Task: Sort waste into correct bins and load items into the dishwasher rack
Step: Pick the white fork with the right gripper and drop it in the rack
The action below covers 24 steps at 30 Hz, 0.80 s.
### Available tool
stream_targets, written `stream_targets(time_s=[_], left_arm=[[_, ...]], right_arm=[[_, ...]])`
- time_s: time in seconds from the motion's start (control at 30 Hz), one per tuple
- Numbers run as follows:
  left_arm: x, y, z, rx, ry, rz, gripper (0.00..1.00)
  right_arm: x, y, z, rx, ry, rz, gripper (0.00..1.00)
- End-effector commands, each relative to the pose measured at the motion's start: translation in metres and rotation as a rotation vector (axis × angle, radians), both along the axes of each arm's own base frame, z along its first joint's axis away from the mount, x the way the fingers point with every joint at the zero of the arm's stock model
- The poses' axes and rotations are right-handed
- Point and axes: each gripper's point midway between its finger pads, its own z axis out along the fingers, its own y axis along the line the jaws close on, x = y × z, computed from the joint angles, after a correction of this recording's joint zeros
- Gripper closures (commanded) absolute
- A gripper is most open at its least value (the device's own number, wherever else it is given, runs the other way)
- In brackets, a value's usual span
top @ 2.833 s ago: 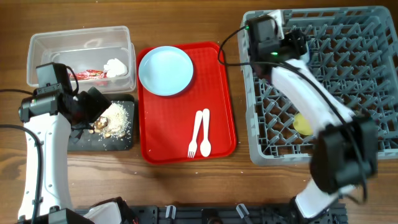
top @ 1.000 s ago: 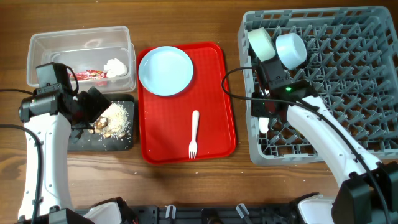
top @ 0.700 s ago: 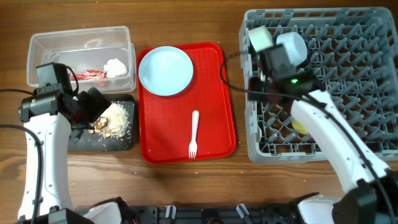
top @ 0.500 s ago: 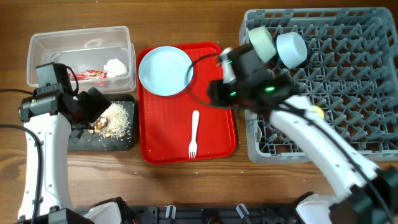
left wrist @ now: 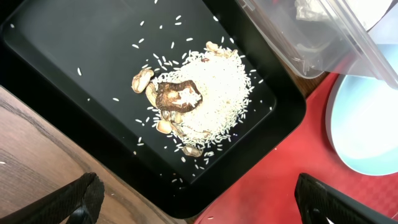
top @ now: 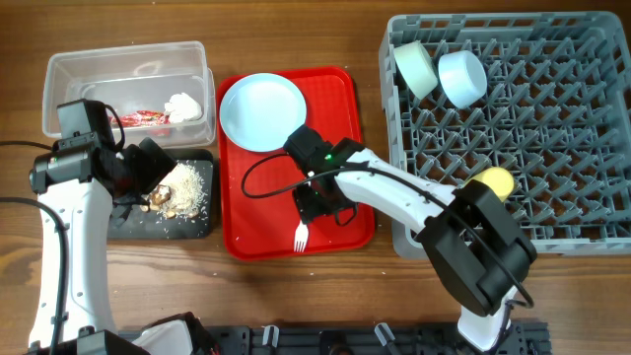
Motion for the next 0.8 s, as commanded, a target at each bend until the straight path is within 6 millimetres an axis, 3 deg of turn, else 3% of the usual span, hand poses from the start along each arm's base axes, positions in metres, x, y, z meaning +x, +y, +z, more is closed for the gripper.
stream_targets(time_s=[0.0, 0.2, 0.3, 0.43, 0.6, 0.7, 0.77], left_arm=[[0.000, 0.000, 0.004, -0.006, -0.017, 0.011, 0.00], [0.000, 0.000, 0.004, -0.006, -0.016, 0.011, 0.00], [0.000, 0.000, 0.004, -0.006, -0.016, 0.011, 0.00], [0.000, 0.000, 0.004, -0.006, -0.016, 0.011, 0.00], [-0.001, 0.000, 0.004, -0.008, -0.011, 0.011, 0.00], [-0.001, 0.000, 0.004, -0.008, -0.011, 0.012, 0.00], [-0.001, 0.000, 0.004, -0.008, -0.011, 0.012, 0.00]], right_arm=[[-0.011, 0.011, -0.004, -0.002, 0.012, 0.053, 0.28], [-0.009, 0.024, 0.000, 0.025, -0.014, 0.040, 0.28], [-0.008, 0.008, -0.014, -0.078, -0.017, -0.062, 0.33], [-0.005, -0.022, -0.017, -0.216, -0.044, -0.174, 0.55], [0.003, -0.029, -0.017, -0.219, -0.048, -0.178, 0.86], [0.003, -0.028, -0.017, -0.211, -0.044, -0.136, 0.95], [0.003, -0.028, -0.011, -0.197, -0.046, -0.126, 0.96]])
